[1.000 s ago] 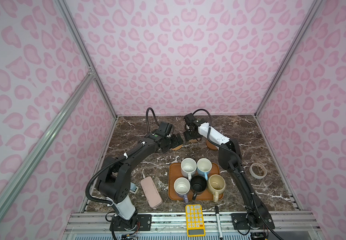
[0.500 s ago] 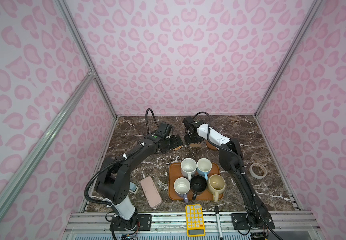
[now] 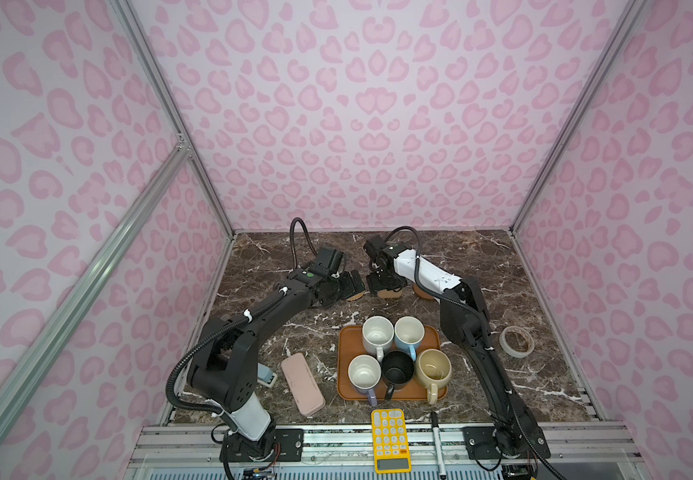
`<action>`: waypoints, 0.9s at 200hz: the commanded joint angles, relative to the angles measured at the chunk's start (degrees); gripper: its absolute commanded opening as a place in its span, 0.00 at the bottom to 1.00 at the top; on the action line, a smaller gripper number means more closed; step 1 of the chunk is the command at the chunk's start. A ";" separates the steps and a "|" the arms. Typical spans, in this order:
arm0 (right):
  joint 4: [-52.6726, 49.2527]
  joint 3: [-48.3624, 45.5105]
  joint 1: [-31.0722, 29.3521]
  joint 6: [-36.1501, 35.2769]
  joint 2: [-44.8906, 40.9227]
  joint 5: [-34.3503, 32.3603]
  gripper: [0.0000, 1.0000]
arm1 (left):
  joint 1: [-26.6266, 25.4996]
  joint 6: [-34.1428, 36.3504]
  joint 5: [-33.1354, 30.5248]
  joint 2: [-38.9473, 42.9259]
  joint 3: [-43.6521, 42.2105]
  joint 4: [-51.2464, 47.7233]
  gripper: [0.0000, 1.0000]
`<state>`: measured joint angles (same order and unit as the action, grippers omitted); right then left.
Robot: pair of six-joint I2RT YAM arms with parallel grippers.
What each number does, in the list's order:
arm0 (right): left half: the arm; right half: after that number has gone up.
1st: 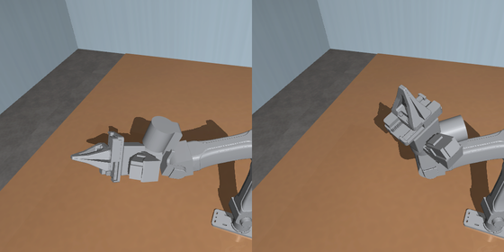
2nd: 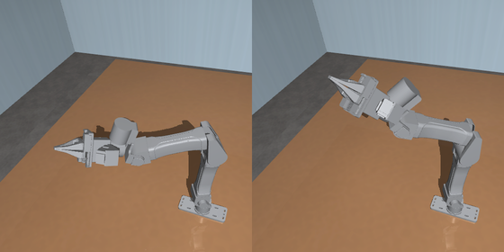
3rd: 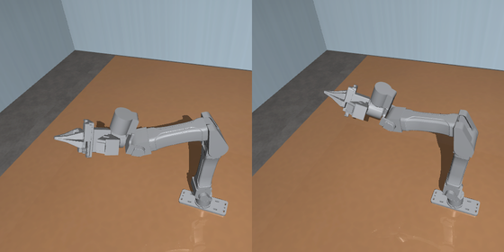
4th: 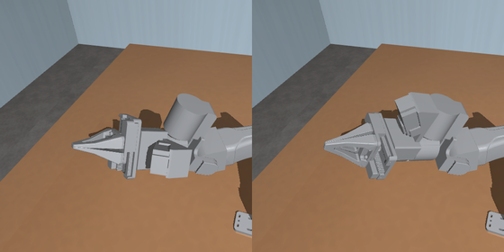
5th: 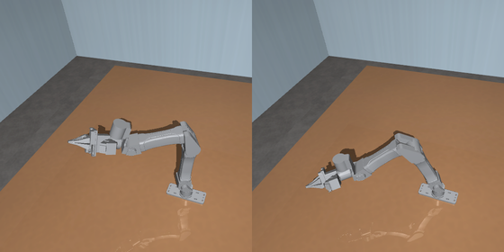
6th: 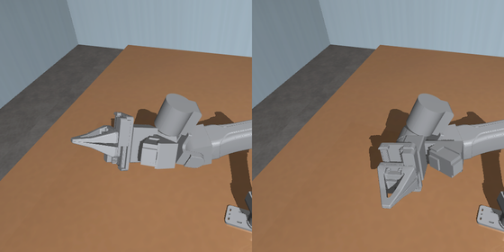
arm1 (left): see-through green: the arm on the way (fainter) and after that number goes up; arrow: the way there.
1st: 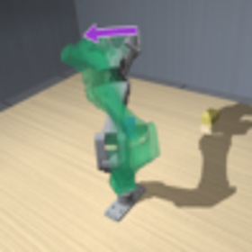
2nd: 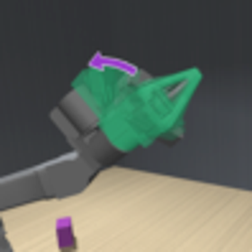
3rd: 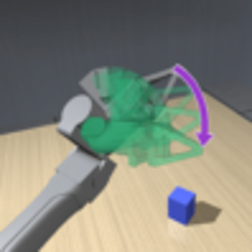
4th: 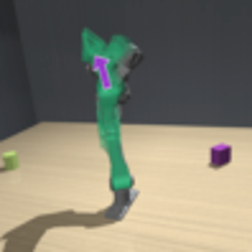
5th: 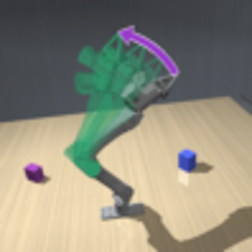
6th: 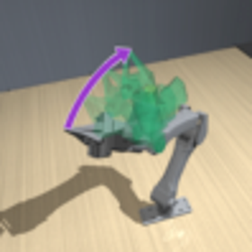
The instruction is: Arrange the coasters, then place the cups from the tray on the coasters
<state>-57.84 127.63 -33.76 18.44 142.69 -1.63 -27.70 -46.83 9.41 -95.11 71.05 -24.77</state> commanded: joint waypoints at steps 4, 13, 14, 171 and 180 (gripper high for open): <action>-1.23 1.00 0.01 0.63 0.44 0.61 0.83 | -0.03 -0.30 -0.41 1.23 -0.25 0.83 0.98; -0.84 0.95 0.06 0.72 0.07 0.75 0.85 | -0.06 -0.41 -0.52 1.33 -0.25 0.80 0.98; -0.81 0.95 0.04 0.72 0.06 0.71 0.85 | -0.06 -0.39 -0.48 1.33 -0.23 0.79 0.98; 4.81 -18.16 4.04 1.93 -30.83 5.72 0.99 | -1.84 -1.66 4.13 14.69 2.26 -2.09 0.98; 6.22 -21.67 4.85 2.28 -33.77 6.72 0.99 | -2.53 -1.65 4.13 15.59 1.96 -2.21 0.98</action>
<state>-54.92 112.20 -30.48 19.51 114.15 1.85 -29.06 -48.34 11.86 -81.76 73.14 -25.98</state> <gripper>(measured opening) 0.988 0.977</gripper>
